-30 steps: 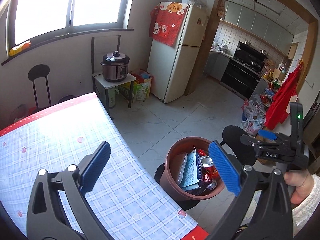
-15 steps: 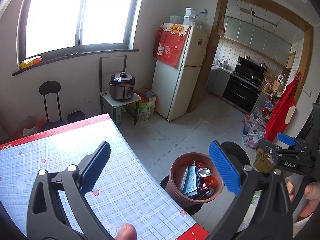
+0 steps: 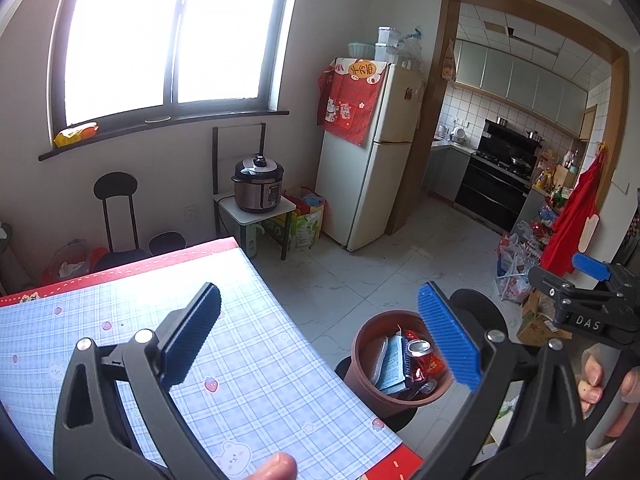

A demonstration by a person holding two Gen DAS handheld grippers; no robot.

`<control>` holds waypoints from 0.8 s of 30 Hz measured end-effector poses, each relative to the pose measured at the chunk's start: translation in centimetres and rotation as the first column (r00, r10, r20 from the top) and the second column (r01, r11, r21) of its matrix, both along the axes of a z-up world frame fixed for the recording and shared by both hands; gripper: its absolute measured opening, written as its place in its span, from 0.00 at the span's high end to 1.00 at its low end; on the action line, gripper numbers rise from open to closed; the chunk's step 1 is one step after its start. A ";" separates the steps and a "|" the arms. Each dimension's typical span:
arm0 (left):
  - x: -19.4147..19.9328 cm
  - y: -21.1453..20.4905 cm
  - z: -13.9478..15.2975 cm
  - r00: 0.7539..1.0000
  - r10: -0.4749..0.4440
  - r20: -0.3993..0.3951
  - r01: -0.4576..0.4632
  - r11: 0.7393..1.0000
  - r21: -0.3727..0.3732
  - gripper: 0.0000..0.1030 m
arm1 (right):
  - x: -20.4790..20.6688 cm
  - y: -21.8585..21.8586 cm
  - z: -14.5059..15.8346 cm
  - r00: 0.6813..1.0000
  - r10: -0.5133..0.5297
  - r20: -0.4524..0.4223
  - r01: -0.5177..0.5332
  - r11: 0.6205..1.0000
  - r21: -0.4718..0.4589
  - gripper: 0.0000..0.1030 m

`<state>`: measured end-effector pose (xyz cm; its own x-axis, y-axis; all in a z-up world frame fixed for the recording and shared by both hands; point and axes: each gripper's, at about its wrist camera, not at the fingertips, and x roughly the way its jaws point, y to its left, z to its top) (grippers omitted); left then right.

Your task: Collect trash

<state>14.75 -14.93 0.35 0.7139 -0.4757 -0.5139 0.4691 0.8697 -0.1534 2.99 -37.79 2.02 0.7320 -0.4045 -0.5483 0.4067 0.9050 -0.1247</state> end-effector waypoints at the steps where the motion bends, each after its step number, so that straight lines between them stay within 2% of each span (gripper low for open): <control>1: 0.1 0.1 0.1 1.000 -0.001 -0.004 0.001 1.000 -0.012 0.05 | 0.0 0.1 0.1 1.000 0.002 -0.001 -0.002 1.000 -0.001 0.05; 4: 0.2 0.5 0.2 1.000 -0.002 -0.008 0.002 1.000 -0.027 0.05 | 0.2 0.2 0.2 1.000 0.007 -0.001 -0.007 1.000 -0.001 0.05; 24: -0.2 -0.5 0.3 1.000 -0.011 0.012 0.011 1.000 0.025 0.05 | 0.5 -0.1 -0.3 1.000 0.001 -0.017 -0.001 1.000 0.019 0.05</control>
